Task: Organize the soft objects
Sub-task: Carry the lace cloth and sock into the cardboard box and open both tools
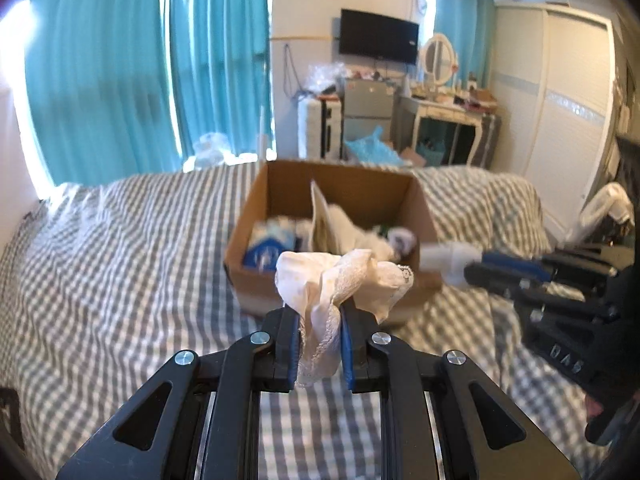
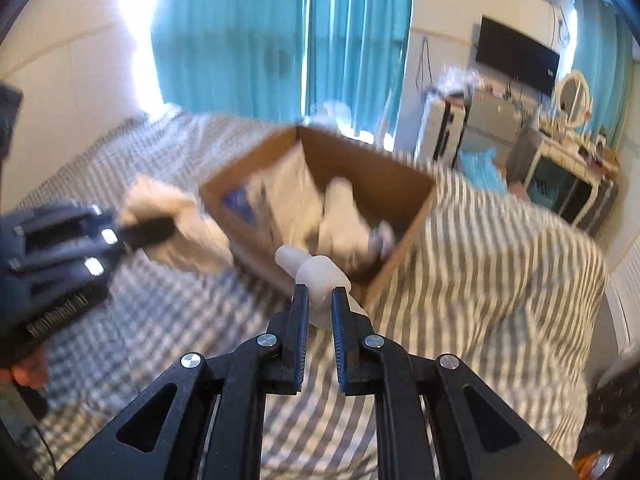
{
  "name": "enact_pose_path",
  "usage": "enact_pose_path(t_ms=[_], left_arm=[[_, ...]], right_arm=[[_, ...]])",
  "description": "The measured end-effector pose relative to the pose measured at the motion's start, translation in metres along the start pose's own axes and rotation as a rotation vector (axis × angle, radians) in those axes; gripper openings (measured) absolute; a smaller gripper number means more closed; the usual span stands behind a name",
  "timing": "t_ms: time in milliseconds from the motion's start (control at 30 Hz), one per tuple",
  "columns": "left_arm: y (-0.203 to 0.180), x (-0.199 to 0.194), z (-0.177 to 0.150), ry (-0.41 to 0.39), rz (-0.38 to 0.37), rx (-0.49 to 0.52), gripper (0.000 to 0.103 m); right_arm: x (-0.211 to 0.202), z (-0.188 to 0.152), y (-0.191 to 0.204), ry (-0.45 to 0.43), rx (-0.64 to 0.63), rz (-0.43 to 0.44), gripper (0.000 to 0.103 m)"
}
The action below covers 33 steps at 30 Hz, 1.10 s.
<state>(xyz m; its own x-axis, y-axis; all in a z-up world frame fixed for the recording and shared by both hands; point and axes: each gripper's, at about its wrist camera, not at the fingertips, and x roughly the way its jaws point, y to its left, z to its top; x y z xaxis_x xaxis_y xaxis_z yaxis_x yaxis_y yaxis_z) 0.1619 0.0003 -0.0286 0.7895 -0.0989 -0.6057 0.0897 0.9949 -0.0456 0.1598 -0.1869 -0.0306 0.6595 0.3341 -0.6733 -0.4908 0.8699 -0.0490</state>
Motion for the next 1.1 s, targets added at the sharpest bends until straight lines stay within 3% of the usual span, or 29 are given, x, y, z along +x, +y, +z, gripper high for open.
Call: enact_pose_path(t_ms=[133, 300, 633, 667, 767, 833, 900, 1000, 1100], left_arm=[[0.0, 0.008, 0.031, -0.036, 0.043, 0.041, 0.016], [0.002, 0.037, 0.068, -0.06, 0.064, 0.088, 0.016], [0.016, 0.128, 0.11, -0.026, 0.089, 0.115, 0.017], [0.017, 0.133, 0.112, -0.022, 0.083, 0.113, 0.022], [0.017, 0.148, 0.112, -0.012, 0.065, 0.111, 0.023], [0.013, 0.152, 0.11, 0.009, 0.046, 0.111, 0.033], [0.009, 0.151, 0.11, 0.02, 0.055, 0.104, 0.048], [0.006, 0.132, 0.11, -0.011, 0.077, 0.098, 0.061], [0.008, 0.104, 0.117, -0.046, 0.088, 0.077, 0.062]], right_arm=[[0.005, 0.046, -0.005, -0.059, -0.005, -0.017, 0.011], [0.049, 0.092, -0.023, -0.057, 0.038, 0.004, 0.011], [0.131, 0.1, -0.058, -0.005, 0.131, 0.028, 0.016], [0.136, 0.098, -0.061, 0.001, 0.134, 0.028, 0.016], [0.14, 0.095, -0.069, 0.001, 0.149, 0.026, 0.016], [0.137, 0.095, -0.073, -0.004, 0.156, 0.026, 0.016], [0.129, 0.094, -0.075, -0.014, 0.156, 0.011, 0.017], [0.108, 0.096, -0.079, -0.029, 0.159, -0.008, 0.017], [0.076, 0.101, -0.077, -0.043, 0.147, -0.042, 0.017]])
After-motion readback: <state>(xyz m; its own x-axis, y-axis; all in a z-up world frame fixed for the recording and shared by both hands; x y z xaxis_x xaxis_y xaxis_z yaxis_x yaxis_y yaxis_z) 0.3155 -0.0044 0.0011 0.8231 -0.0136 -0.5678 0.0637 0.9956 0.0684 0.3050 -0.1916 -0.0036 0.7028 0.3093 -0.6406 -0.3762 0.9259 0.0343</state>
